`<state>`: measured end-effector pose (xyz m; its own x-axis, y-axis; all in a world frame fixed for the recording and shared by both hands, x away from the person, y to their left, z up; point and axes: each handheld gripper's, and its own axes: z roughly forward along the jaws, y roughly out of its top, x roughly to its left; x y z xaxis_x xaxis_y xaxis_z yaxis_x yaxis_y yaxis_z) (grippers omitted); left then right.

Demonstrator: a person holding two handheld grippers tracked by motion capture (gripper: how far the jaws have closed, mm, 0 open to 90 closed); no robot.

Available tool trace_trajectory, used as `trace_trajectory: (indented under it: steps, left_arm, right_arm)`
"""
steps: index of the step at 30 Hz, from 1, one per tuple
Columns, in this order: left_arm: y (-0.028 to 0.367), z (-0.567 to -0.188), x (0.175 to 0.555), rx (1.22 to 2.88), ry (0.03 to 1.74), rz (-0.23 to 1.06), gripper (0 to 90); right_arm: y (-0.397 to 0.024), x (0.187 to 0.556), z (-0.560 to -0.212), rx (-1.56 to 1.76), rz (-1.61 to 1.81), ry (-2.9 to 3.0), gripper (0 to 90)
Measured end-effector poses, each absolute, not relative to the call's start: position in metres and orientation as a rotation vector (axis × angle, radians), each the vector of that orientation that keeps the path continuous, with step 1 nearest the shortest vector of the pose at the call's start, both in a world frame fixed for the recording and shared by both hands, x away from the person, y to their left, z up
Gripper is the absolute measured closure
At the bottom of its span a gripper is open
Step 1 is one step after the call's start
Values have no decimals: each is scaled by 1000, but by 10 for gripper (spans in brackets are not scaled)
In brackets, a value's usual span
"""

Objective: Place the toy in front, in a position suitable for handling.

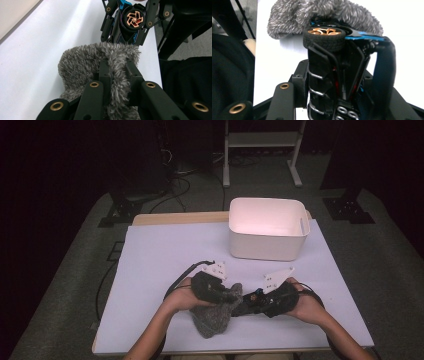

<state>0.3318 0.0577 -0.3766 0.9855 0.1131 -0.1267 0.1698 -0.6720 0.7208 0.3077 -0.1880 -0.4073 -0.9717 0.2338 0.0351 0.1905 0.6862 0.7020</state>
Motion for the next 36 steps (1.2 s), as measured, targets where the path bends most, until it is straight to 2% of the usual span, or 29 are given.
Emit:
trace_trajectory:
  steps: [16, 29, 36]
  left_arm:
    - [37, -382, 329, 2376, 153, -96, 793]
    - [20, -377, 327, 2427, 106, -85, 793]
    - [35, -375, 324, 2458, 121, -38, 793]
  right_arm:
    - [-222, 302, -435, 428, 1233, 2859, 553]
    - [-219, 301, -437, 386, 1152, 2874, 555]
    - [-220, 300, -437, 368, 1153, 2878, 559]
